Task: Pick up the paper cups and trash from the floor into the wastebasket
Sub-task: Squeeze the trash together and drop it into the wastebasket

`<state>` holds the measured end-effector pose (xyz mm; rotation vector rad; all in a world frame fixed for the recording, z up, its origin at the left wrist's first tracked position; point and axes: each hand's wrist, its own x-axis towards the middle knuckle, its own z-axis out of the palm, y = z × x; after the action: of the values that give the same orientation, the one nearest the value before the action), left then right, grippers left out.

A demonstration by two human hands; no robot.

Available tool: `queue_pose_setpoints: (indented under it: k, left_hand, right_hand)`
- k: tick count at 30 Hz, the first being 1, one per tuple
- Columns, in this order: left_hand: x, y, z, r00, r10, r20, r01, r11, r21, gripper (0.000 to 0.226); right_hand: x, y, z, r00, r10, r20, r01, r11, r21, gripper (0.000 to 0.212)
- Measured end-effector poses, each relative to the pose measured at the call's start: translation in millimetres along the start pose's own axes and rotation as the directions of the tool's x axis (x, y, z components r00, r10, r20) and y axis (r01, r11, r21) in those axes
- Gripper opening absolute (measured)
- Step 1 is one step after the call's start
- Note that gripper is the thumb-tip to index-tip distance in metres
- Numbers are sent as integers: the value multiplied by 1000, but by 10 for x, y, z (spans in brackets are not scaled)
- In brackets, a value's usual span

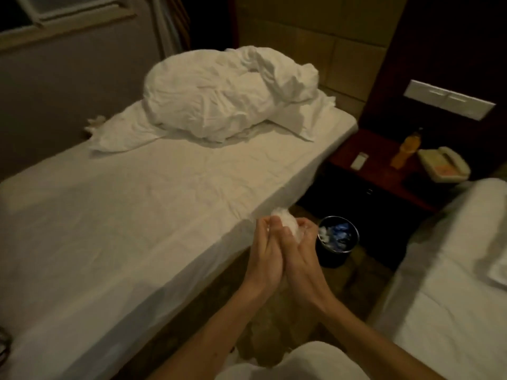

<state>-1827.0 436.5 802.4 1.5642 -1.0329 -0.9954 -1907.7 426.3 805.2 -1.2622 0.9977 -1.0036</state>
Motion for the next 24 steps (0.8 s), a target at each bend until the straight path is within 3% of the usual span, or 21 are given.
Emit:
queue_pose_setpoints:
  k: [3, 6, 8, 13, 21, 24]
  left_hand:
    - [312, -22, 458, 973, -163, 162, 181, 978, -104, 49]
    - [634, -115, 831, 910, -293, 293, 339, 933, -118, 52]
    - [866, -218, 1065, 900, -311, 307, 351, 933, -84, 45]
    - [1616, -573, 1639, 861, -361, 357, 357, 931, 79, 28]
    - [2801, -1150, 2386, 768, -533, 353, 510, 844, 164, 25]
    - [3194, -1429, 2612, 732, -594, 333, 542, 804, 243, 23]
  right_hand:
    - [206, 120, -482, 995, 83, -49, -81, 996, 31, 34]
    - [455, 305, -826, 974, 150, -167, -138, 987, 84, 22]
    - [636, 442, -1003, 946, 207, -248, -187, 977, 104, 19]
    - [1285, 831, -1410, 869, 322, -377, -314, 946, 83, 38]
    - [2426, 1449, -1979, 759, 509, -406, -528, 846, 75, 16]
    - [2785, 1792, -2205, 686, 591, -425, -620, 780, 84, 13]
